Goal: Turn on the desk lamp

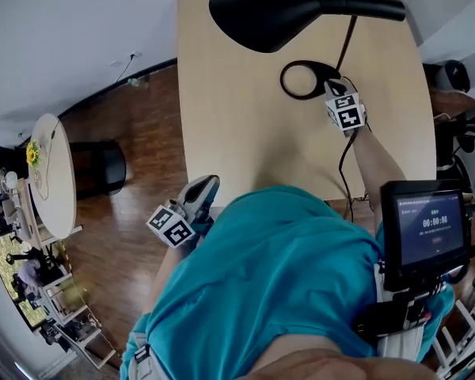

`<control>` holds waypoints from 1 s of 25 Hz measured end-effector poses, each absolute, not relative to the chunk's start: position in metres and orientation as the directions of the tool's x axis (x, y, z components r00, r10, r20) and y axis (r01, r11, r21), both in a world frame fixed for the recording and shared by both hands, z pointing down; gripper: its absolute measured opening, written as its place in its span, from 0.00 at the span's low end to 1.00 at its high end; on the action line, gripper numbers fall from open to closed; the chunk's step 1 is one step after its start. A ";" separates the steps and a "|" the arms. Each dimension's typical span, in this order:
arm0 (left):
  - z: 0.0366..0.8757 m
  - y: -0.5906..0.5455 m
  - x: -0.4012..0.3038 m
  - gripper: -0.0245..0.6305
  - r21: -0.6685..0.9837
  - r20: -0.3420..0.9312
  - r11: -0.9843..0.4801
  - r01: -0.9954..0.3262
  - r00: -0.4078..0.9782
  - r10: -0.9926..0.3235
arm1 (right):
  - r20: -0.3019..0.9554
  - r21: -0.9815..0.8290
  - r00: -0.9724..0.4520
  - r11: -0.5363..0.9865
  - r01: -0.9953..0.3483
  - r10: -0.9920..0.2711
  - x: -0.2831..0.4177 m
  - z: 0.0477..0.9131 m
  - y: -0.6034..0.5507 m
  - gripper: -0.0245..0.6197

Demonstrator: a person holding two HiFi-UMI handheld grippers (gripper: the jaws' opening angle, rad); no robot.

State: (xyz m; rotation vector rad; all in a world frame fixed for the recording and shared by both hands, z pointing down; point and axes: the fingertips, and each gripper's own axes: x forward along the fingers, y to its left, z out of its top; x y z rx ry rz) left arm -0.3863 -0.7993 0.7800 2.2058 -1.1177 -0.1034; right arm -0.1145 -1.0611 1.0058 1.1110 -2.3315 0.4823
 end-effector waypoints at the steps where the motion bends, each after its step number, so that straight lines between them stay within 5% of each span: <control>1: 0.781 -0.802 -0.393 0.04 0.587 0.217 -0.414 -0.696 0.628 -0.747 | 0.585 -0.086 -0.518 0.588 -0.805 -0.624 -0.115 1.007 -1.069 0.04; 25: 0.800 -0.782 -0.386 0.04 0.584 0.236 -0.402 -0.705 0.621 -0.747 | 0.605 0.026 -0.429 0.555 -0.831 -0.671 -0.100 1.030 -1.073 0.04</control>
